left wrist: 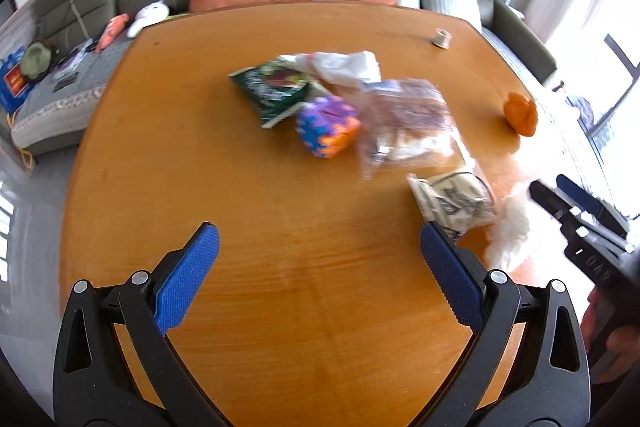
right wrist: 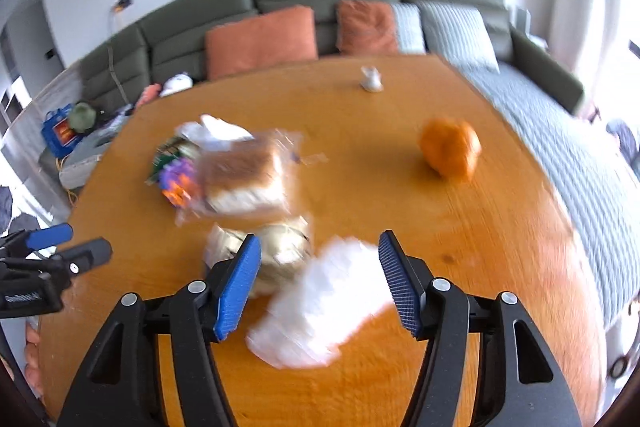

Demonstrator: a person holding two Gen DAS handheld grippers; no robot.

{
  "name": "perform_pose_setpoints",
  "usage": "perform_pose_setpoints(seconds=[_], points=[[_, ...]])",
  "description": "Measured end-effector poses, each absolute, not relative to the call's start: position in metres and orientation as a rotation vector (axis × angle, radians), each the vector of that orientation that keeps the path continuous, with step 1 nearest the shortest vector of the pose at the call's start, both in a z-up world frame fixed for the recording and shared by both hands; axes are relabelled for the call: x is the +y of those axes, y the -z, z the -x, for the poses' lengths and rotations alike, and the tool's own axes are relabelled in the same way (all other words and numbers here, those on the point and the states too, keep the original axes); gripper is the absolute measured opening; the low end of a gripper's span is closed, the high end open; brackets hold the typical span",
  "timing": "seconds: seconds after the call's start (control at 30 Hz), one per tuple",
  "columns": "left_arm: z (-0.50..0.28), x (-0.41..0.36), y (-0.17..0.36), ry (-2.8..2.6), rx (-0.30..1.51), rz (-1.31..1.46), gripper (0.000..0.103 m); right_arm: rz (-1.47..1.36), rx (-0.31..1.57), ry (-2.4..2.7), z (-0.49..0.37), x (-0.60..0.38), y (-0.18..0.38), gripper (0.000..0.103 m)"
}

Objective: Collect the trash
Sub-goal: 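Grasp the printed snack packet with left gripper while right gripper grasps white plastic bag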

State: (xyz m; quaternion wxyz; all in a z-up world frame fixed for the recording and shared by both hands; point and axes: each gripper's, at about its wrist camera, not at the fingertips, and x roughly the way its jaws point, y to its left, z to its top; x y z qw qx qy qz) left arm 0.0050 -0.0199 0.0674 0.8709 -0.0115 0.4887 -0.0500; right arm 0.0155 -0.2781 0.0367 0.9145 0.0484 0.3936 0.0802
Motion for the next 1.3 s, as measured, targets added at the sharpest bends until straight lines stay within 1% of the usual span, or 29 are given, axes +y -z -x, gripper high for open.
perform_pose_setpoints(seconds=[0.13,0.17,0.2,0.23,0.27,0.4,0.53,0.7,0.83,0.87,0.9,0.93,1.0,1.03,1.1,1.2,1.3], points=[[-0.009,-0.045,-0.06,0.143,1.052,0.006,0.097,-0.194,0.892,-0.197,-0.024,-0.288,-0.012,0.064],[-0.009,-0.05,-0.058,0.151,1.061,-0.003,0.097,-0.223,0.898,-0.222,-0.025,-0.29,-0.01,0.05],[-0.01,-0.054,-0.056,0.155,1.068,-0.009,0.097,-0.247,0.894,-0.247,-0.026,-0.292,-0.01,0.045],[-0.011,-0.058,-0.055,0.163,1.077,-0.014,0.097,-0.249,0.879,-0.246,-0.026,-0.293,-0.014,0.041],[-0.012,-0.061,-0.054,0.168,1.083,-0.016,0.097,-0.24,0.847,-0.237,-0.024,-0.295,-0.019,0.04],[-0.021,-0.078,-0.052,0.194,1.1,-0.02,0.097,-0.259,0.749,-0.199,-0.022,-0.312,-0.043,0.04],[-0.035,-0.098,-0.042,0.24,1.145,-0.01,0.097,-0.283,0.713,-0.159,-0.023,-0.327,-0.057,0.041],[-0.052,-0.123,-0.026,0.284,1.178,0.025,0.097,-0.301,0.694,-0.117,-0.024,-0.341,-0.06,0.041],[-0.065,-0.14,-0.009,0.282,1.182,-0.013,0.096,-0.304,0.705,-0.108,-0.025,-0.345,-0.058,0.041],[-0.067,-0.143,-0.005,0.284,1.194,-0.025,0.092,-0.303,0.706,-0.108,-0.024,-0.344,-0.058,0.041],[-0.069,-0.146,0.001,0.284,1.199,-0.041,0.084,-0.301,0.706,-0.109,-0.022,-0.344,-0.058,0.041],[-0.069,-0.147,0.004,0.305,1.2,-0.034,0.083,-0.297,0.705,-0.11,-0.02,-0.342,-0.059,0.041],[-0.067,-0.147,0.001,0.316,1.171,-0.037,0.073,-0.291,0.704,-0.116,-0.019,-0.339,-0.06,0.041],[-0.067,-0.146,0.0,0.326,1.167,-0.027,0.071,-0.287,0.704,-0.12,-0.018,-0.336,-0.061,0.041],[-0.065,-0.139,-0.006,0.344,1.153,0.008,0.059,-0.28,0.704,-0.13,-0.016,-0.329,-0.063,0.041],[-0.058,-0.127,-0.01,0.345,1.144,0.02,0.055,-0.261,0.704,-0.157,-0.011,-0.315,-0.066,0.041],[-0.047,-0.114,-0.01,0.338,1.142,0.027,0.054,-0.252,0.707,-0.18,-0.009,-0.301,-0.068,0.041]])
